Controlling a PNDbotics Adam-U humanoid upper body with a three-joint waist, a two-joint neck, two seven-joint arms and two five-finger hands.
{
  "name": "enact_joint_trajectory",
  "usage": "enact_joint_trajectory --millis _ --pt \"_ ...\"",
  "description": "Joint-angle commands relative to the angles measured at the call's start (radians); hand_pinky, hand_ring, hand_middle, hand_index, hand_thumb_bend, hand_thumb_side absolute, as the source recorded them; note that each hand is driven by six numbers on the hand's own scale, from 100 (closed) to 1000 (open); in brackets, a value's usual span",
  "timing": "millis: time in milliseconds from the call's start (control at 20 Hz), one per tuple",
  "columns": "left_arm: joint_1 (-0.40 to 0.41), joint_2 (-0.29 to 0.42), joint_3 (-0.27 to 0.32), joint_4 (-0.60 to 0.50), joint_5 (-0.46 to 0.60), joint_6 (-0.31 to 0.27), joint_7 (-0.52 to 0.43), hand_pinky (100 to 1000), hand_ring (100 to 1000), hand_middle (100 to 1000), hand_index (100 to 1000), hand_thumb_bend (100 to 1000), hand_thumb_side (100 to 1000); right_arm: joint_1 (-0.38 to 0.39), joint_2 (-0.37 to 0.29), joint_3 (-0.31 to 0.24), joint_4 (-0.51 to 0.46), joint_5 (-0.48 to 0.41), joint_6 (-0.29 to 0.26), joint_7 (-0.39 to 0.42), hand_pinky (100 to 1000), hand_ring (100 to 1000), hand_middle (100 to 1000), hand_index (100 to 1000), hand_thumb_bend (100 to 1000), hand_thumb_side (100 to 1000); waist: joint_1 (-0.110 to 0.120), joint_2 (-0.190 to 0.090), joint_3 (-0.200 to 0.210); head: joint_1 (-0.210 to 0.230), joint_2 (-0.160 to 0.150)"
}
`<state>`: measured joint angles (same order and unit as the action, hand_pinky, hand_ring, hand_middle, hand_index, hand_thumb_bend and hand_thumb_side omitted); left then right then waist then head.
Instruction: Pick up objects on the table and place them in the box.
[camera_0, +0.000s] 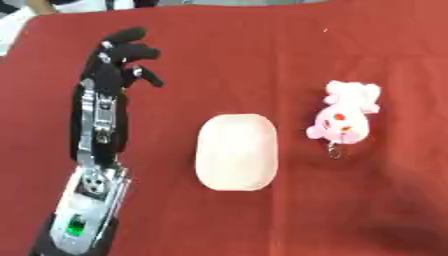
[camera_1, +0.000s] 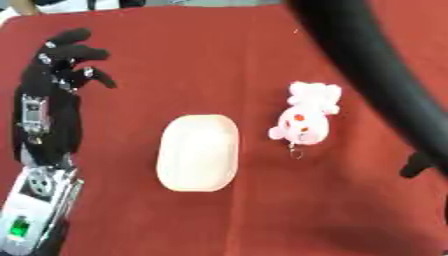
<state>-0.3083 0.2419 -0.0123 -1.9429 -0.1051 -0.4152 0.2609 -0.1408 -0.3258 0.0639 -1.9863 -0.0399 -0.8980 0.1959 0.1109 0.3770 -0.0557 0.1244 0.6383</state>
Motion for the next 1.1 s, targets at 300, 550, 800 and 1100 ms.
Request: enact_joint_trajectory --millis 300,550,800,1100 --pt "0.001 0.025 0.01 -0.056 -0.014 -0.009 0.002 420 683 750 710 105 892 -0.012 -0.006 0.007 -0.014 0.052 -0.009 -0.026 441 631 751 859 230 905 -0.01 -0.023 -0.001 0.0 0.003" --pt "0.007 0.026 0.011 -0.057 -0.023 -0.017 0.003 420 683 749 710 101 889 -0.02 -0.003 0.008 -0.014 0.072 -0.009 -0.05 436 625 750 857 226 904 -0.009 -0.022 -0.006 -0.006 -0.003" --pt "0.007 0.026 0.011 -0.057 -0.027 -0.017 0.003 420 682 749 710 101 889 -0.022 -0.001 0.012 -0.014 0.085 -0.009 -0.058 428 615 747 857 226 904 -0.009 -0.021 -0.007 -0.008 -0.004" --pt "0.003 0.022 0.014 -0.057 -0.024 -0.032 0.013 415 667 735 697 108 877 -0.024 -0.001 0.02 -0.014 0.101 -0.009 -0.063 421 609 745 855 227 903 -0.01 -0.019 -0.004 -0.007 -0.004"
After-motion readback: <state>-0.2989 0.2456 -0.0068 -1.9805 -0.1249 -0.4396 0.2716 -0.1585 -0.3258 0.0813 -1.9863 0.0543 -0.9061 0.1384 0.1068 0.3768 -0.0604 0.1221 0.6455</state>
